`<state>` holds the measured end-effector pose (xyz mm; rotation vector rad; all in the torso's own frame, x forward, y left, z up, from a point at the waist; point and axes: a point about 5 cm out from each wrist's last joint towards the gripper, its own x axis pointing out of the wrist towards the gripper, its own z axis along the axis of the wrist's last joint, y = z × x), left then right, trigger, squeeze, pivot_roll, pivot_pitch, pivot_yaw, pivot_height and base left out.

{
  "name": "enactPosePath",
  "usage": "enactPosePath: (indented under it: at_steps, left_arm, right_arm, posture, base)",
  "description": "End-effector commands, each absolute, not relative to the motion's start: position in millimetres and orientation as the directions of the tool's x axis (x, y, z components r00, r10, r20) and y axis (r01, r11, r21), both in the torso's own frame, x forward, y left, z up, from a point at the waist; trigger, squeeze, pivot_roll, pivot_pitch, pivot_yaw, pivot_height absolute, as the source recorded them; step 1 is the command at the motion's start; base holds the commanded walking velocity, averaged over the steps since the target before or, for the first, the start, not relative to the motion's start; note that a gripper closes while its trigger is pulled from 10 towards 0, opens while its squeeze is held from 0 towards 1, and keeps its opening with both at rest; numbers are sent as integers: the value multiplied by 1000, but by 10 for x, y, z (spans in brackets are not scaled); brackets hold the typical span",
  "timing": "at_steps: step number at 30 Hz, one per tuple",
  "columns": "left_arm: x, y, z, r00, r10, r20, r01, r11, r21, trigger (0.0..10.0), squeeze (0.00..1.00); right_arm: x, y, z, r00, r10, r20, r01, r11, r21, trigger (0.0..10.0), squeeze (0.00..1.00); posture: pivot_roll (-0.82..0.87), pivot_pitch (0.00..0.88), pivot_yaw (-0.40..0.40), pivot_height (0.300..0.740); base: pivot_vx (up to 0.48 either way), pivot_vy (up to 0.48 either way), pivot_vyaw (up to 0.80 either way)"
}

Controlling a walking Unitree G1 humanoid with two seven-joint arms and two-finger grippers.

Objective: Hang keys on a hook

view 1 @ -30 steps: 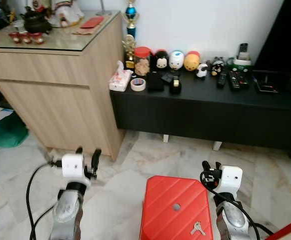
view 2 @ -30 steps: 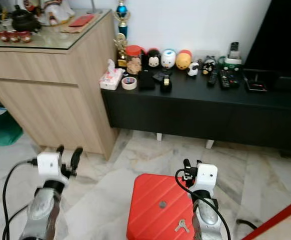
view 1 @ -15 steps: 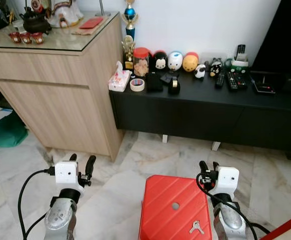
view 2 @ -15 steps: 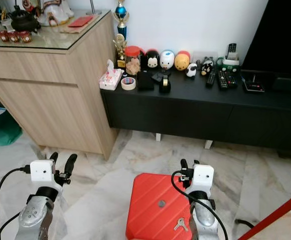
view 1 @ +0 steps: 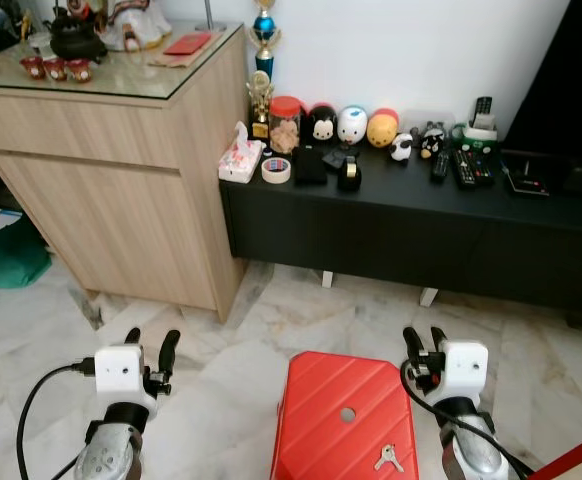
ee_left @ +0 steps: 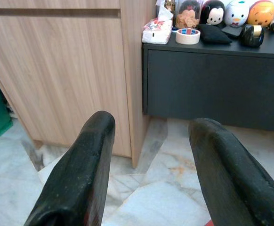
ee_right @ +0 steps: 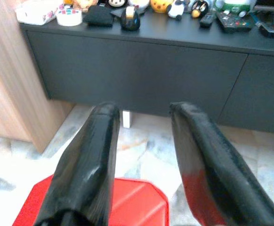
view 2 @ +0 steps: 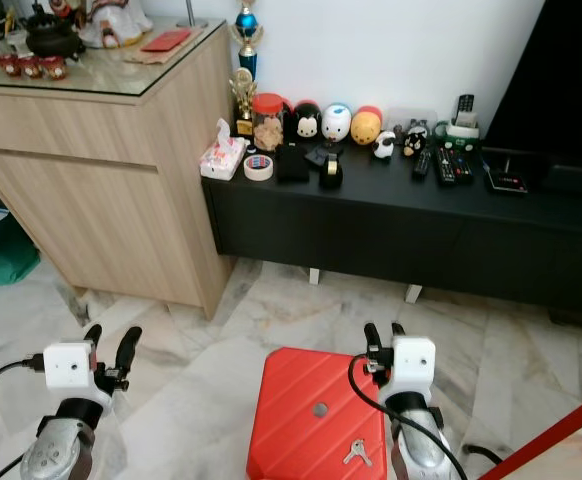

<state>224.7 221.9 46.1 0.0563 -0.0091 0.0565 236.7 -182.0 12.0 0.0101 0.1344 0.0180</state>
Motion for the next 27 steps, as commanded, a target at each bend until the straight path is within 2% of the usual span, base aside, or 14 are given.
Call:
enactPosePath:
  at_steps: [1, 15, 27]
  left_arm:
    - [2238, 2192, 489, 999, 48, 15, -49, 998, 47, 10000, 0]
    - [2319, 2147, 482, 1000, 7, -12, -6, 999, 43, 10000, 0]
    - [2277, 2079, 441, 1000, 3, -31, -3, 1000, 22, 10000, 0]
  right_arm:
    - [2358, -1836, 154, 992, 12, -125, -11, 1000, 5, 10000, 0]
    - [2371, -1872, 109, 986, -6, -168, 5, 1000, -2, 10000, 0]
    - [2393, -1910, 121, 982, -3, -186, 4, 1000, 5, 10000, 0]
  posture:
    - [69, 0, -38, 740]
    - [36, 0, -16, 740]
    - [64, 0, -62, 740]
  base:
    - [0, 0, 0]
    - [0, 0, 0]
    - [0, 0, 0]
